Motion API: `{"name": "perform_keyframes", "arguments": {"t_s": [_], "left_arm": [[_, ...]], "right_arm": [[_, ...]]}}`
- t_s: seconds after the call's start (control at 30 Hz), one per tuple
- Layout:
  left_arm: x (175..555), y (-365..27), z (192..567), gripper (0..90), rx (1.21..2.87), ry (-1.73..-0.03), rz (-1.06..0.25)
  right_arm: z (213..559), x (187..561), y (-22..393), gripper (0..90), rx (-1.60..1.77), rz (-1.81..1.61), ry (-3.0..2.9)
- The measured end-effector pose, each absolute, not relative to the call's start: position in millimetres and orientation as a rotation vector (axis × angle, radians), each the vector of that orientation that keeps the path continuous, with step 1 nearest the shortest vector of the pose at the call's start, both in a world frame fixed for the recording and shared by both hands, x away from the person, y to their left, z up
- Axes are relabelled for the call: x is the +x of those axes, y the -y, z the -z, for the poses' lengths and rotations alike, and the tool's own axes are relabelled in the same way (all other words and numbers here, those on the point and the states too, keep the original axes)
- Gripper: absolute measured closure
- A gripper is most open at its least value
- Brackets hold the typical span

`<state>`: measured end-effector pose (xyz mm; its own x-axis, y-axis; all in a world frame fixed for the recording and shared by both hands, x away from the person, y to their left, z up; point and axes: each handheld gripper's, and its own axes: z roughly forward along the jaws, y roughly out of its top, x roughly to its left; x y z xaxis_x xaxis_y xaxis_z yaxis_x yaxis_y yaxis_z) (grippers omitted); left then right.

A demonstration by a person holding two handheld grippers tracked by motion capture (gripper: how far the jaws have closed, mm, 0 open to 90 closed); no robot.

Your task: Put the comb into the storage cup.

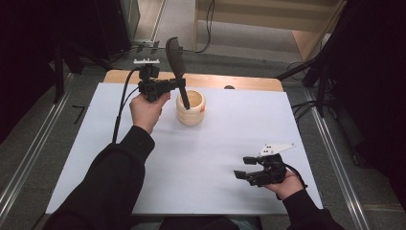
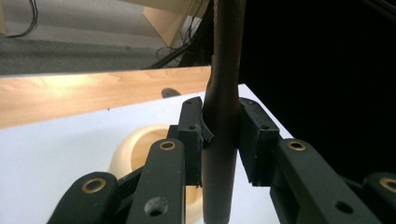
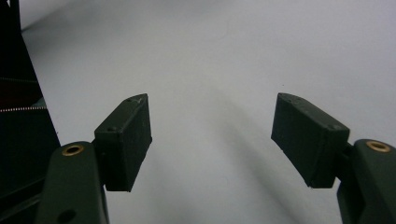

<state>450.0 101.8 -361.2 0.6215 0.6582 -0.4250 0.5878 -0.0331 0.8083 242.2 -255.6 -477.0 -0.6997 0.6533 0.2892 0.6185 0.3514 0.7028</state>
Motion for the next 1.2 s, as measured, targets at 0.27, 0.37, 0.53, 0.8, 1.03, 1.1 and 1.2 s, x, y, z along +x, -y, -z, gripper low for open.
{"name": "perform_keyframes", "arguments": {"t_s": [0.27,0.37,0.53,0.8,1.03,1.1,1.2], "left_arm": [[463,-94,368,73.0,1.687,-1.022,-0.135],[467,-90,375,73.0,1.7,-1.025,-0.15],[470,-85,387,73.0,1.711,-1.036,-0.159],[471,-81,404,72.9,1.736,-1.048,-0.162],[467,-77,423,72.9,1.761,-1.062,-0.155],[466,-77,427,72.9,1.765,-1.062,-0.152],[464,-77,430,72.8,1.768,-1.043,-0.145]], "right_arm": [[477,242,257,26.6,1.193,-1.301,-2.546],[477,242,256,26.6,1.195,-1.301,-2.549],[476,242,257,26.6,1.199,-1.314,-2.532],[477,243,255,26.6,1.186,-1.316,-2.547],[478,244,255,26.6,1.181,-1.313,-2.547],[477,245,255,26.6,1.182,-1.314,-2.547],[478,245,255,26.6,1.184,-1.314,-2.549]]}}
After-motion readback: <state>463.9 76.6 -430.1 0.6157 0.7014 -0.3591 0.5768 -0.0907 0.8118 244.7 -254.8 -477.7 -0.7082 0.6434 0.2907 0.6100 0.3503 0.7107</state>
